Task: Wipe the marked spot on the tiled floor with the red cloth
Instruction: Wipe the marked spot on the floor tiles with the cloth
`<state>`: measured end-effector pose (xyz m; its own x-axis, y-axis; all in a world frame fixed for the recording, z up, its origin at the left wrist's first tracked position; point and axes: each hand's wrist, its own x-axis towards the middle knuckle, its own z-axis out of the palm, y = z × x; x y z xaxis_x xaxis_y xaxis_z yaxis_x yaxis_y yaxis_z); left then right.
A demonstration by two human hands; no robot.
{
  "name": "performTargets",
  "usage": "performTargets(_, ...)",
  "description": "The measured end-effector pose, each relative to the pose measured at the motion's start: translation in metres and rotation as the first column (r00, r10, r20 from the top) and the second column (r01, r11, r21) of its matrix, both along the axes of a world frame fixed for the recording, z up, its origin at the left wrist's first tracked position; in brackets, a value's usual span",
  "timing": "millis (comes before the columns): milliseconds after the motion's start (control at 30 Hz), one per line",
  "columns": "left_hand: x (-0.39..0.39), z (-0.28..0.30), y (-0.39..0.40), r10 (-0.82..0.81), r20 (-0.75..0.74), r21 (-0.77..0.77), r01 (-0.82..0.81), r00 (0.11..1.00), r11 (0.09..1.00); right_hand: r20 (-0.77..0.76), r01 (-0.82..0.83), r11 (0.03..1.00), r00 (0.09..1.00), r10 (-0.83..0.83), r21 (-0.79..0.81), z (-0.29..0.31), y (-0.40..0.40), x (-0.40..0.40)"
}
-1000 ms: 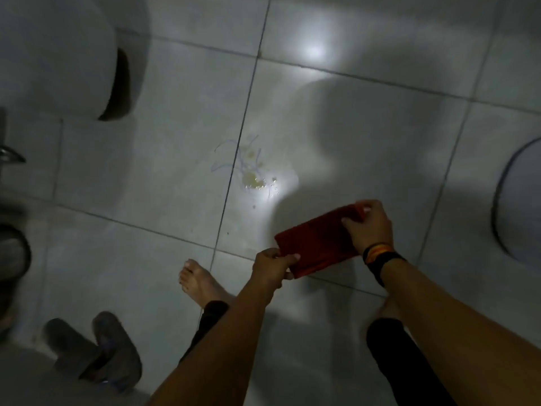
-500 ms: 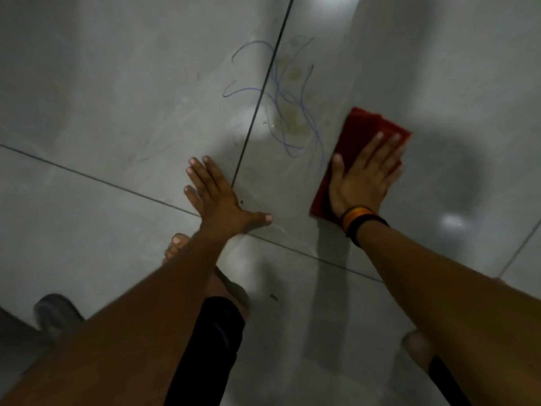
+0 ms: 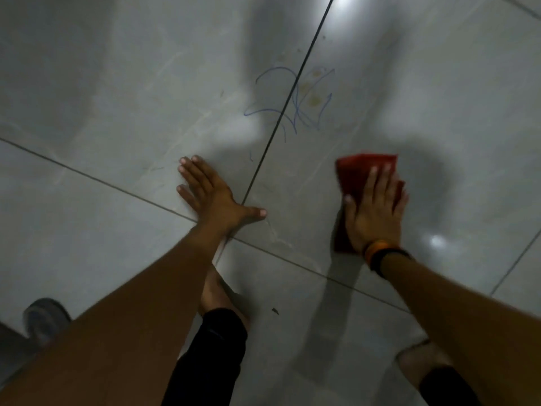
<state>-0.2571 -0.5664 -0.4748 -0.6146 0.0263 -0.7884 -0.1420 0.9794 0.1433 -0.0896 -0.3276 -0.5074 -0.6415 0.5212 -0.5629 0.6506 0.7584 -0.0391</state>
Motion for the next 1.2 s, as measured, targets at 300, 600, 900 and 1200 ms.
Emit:
performTargets(300, -0.011, -0.019, -0.003, -0.015, 0.082, -0.035, 0.018, 0.997, 0.999, -0.32, -0.444, 0.896, 0.852, 0.414, -0.022, -0.027, -0.074, -0.142)
performTargets(600, -0.016, -0.008, 0.01, 0.062, 0.125, -0.089, -0.052, 0.99, 0.995, -0.128, -0.232, 0.971, 0.966, 0.223, -0.058, -0.005, 0.015, -0.068)
performTargets(900, -0.003, -0.026, -0.006, 0.023, -0.016, 0.028, -0.022, 1.0, 0.999, -0.268, -0.45, 0.893, 0.859, 0.437, 0.015, -0.019, -0.059, -0.227)
performTargets(1200, -0.006, -0.02, -0.006, 0.019, 0.035, 0.019, -0.02, 0.999, 1.0, -0.164, -0.156, 0.988, 0.975, 0.152, -0.013, -0.012, 0.015, -0.179)
